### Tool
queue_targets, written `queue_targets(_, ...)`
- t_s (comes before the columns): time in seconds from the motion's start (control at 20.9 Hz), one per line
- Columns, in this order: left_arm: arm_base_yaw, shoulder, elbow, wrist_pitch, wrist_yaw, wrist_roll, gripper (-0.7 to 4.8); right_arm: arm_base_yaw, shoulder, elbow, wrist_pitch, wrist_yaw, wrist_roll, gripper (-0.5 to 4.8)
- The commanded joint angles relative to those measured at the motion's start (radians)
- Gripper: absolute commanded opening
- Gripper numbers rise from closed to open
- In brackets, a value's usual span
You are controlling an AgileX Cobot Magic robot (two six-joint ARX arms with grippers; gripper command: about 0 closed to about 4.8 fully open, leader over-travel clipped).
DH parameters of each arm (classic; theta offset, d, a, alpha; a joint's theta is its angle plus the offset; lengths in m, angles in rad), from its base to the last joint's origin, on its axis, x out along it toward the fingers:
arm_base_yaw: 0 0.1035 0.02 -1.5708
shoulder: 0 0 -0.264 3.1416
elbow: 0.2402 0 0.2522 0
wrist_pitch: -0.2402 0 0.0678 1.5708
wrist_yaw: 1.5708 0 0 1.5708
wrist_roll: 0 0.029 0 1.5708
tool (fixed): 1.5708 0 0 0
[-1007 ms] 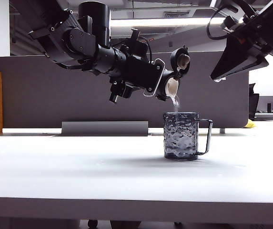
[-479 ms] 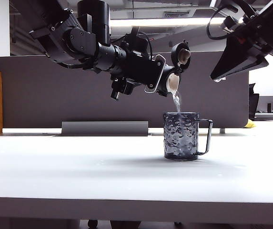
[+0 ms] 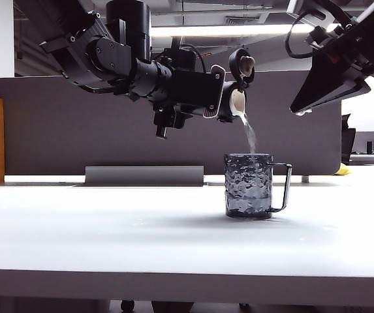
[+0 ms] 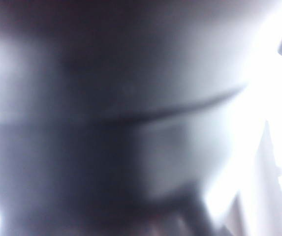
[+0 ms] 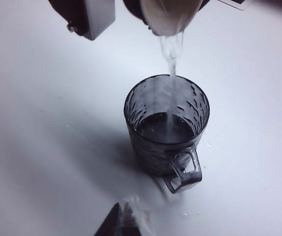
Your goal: Pick up the black thermos, pour some water into the cup, then place the black thermos back on the table.
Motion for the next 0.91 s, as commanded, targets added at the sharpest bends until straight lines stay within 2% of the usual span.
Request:
queue_targets(0.05,-0.002,-0.018,0.004,0.031,-0.011,-0.126,-0.06,0.0,-0.023,0.005,0.037,0.003,-0.005,-0.06)
queue_targets(0.14,-0.008,-0.018,0.003,0.017,-0.039,-0.183,-0.06,0.0,-0.045,0.005,0.075,0.011,-0.005,-0.06)
queue_targets(0.34,-0.008,-0.018,-0.002,-0.026,-0.094,-0.358,-0.06,0.0,-0.066,0.005,0.084,0.013,-0.005,-0.06)
queue_targets(0.43,-0.008,-0.018,-0.003,-0.026,-0.123,-0.483,-0.06,0.0,-0.066,0.005,0.087,0.013,-0.004,-0.06)
queue_targets(0.53,-0.008,-0.021,-0.004,-0.027,-0.183,-0.718,-0.06,0.0,-0.068,0.005,0.091,0.013,0.012,-0.06)
queue_targets(0.58,-0.008,-0.051,-0.006,-0.086,-0.211,-0.946,-0.06,0.0,-0.08,0.005,0.098,0.012,0.03,-0.06)
queue_targets(0.62,-0.007,-0.082,-0.006,-0.152,-0.206,-1.109,-0.06,0.0,-0.09,0.005,0.112,0.011,0.05,-0.06)
queue_targets(0.67,-0.006,-0.109,-0.006,-0.214,-0.203,-1.236,-0.06,0.0,-0.098,0.005,0.137,0.009,0.077,-0.06)
queue_targets(0.72,-0.003,-0.135,-0.008,-0.269,-0.16,-1.362,-0.06,0.0,-0.105,0.005,0.163,0.005,0.103,-0.06)
queue_targets(0.77,0.007,-0.161,-0.021,-0.297,-0.083,-1.47,-0.06,0.001,-0.109,0.005,0.19,0.0,0.151,-0.06)
queue_targets(0.82,0.008,-0.184,-0.048,-0.286,-0.065,-1.541,-0.06,0.001,-0.111,0.005,0.207,-0.024,0.189,-0.06)
queue_targets(0.91,0.008,-0.24,-0.179,-0.145,-0.047,-1.596,-0.06,0.013,-0.119,0.005,0.213,-0.032,0.213,-0.06)
